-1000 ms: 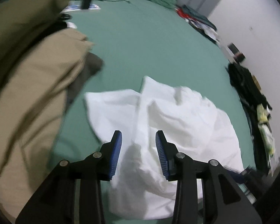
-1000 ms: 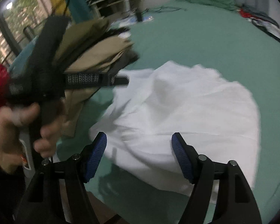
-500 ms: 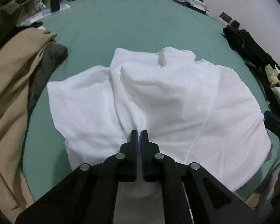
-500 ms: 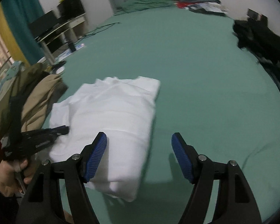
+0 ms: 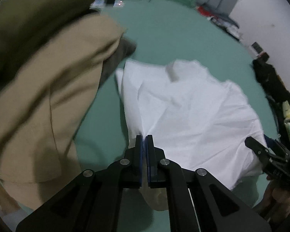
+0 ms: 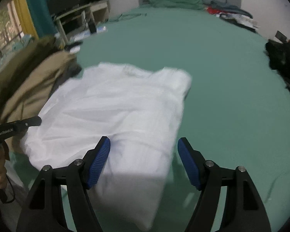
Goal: Fold large clothes
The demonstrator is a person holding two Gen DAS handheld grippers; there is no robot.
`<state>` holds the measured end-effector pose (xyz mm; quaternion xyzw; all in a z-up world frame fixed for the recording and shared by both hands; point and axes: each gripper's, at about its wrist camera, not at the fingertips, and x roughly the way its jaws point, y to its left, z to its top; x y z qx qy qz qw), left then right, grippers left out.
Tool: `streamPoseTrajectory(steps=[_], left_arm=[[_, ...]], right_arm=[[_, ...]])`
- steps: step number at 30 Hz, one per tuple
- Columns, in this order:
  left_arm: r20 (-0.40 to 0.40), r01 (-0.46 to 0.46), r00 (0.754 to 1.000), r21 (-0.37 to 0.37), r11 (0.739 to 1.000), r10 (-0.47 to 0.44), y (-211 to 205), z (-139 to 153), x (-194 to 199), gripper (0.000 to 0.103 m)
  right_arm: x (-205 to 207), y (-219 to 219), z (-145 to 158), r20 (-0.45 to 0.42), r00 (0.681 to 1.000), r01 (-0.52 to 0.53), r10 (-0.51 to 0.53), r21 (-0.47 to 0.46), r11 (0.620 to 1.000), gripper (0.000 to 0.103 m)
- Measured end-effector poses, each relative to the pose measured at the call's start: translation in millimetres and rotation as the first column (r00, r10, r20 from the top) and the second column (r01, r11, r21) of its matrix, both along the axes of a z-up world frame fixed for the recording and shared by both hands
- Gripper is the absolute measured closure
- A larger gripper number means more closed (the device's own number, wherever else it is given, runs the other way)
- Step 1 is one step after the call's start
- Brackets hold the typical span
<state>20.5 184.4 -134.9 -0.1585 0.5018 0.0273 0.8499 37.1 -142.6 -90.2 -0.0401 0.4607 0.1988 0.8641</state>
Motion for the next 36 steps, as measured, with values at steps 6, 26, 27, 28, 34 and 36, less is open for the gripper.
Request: streamPoseTrajectory(steps=[6,26,27,28,34,36], left_arm=[[-0.016,-0.032,0.999,-0.004,0.999,0.032,0.2,-4.3,6.6,0.094],[0.079,-0.042,0.996,-0.124,0.991,0.052,3.0,3.5,3.3,0.045],[0.065,-0.044,0.996,-0.122,0.991,0.053,3.8,0.7,3.0,0.045],[0.053,-0.049,0.997,-0.122,0.991,0.056,5.2,-1.7,2.9,0.045],[0.039,-0.001,0.999,-0.105,0.994,0.005,8.8,5.4,7.3,0.044],[0.047,0.038,0.998,-0.102,0.994,-0.033,8.8,11.9,9.0,0.044]], right_arm=[[-9.1,9.2,0.6,0.02,1.0,-0.012,0.012,-0.033,0.999,0.022],[-6.7,-41.1,2.6,-0.003,0.993,0.114,-0.114,0.079,0.99,0.022],[-7.0,-35.4,-4.0,-0.007,0.995,0.097,-0.097,0.052,0.994,0.022],[-7.1,-28.9,-12.1,-0.019,0.997,0.07,-0.07,0.028,0.997,0.022],[-7.2,-23.0,-19.1,0.0,0.999,0.04,-0.04,0.021,0.999,0.016],[-5.4,-26.2,-17.5,-0.012,0.999,0.043,-0.043,0.031,0.999,0.016]])
